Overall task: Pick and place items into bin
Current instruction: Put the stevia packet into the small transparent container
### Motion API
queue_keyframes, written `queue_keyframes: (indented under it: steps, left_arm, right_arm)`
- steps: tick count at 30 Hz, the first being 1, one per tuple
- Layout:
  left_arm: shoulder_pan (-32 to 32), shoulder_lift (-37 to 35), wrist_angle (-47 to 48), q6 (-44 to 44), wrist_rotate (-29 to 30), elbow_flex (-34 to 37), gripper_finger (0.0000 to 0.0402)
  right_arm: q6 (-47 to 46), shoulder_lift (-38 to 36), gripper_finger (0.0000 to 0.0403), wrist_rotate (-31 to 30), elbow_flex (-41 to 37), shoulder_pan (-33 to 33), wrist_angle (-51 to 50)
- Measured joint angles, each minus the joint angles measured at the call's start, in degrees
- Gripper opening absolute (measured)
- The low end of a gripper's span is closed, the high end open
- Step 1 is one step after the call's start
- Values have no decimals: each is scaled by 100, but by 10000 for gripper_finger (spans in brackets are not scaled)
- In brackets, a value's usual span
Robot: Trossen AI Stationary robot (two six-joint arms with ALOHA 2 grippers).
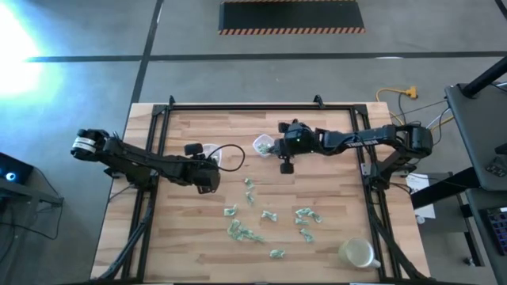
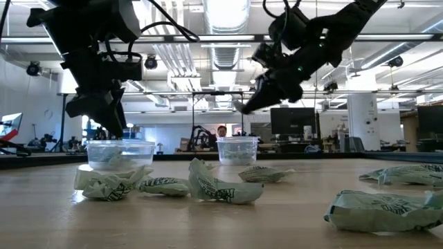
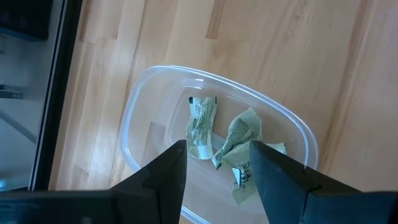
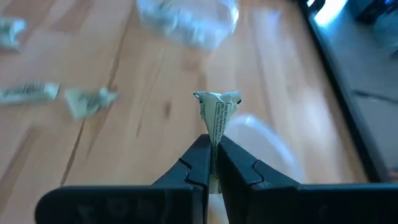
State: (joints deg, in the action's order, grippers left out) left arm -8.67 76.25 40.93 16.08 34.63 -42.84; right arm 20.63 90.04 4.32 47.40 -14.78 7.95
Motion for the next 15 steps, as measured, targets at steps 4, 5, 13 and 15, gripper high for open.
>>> queue_keyframes:
  steps: [4, 5, 13, 15]
  left_arm:
    - [1, 0, -11, 0, 2, -1, 160]
    - [1, 0, -15, 0, 1, 0, 160]
    - [1, 0, -26, -42, 7, 1, 160]
    - [2, 0, -11, -44, 5, 1, 160]
  right_arm:
    - [15, 138, 17, -165, -10, -124, 497]
    - [22, 229, 17, -171, -15, -165, 597]
    - [51, 898, 18, -182, 97, -473, 741]
    - [4, 958, 18, -195, 143, -511, 742]
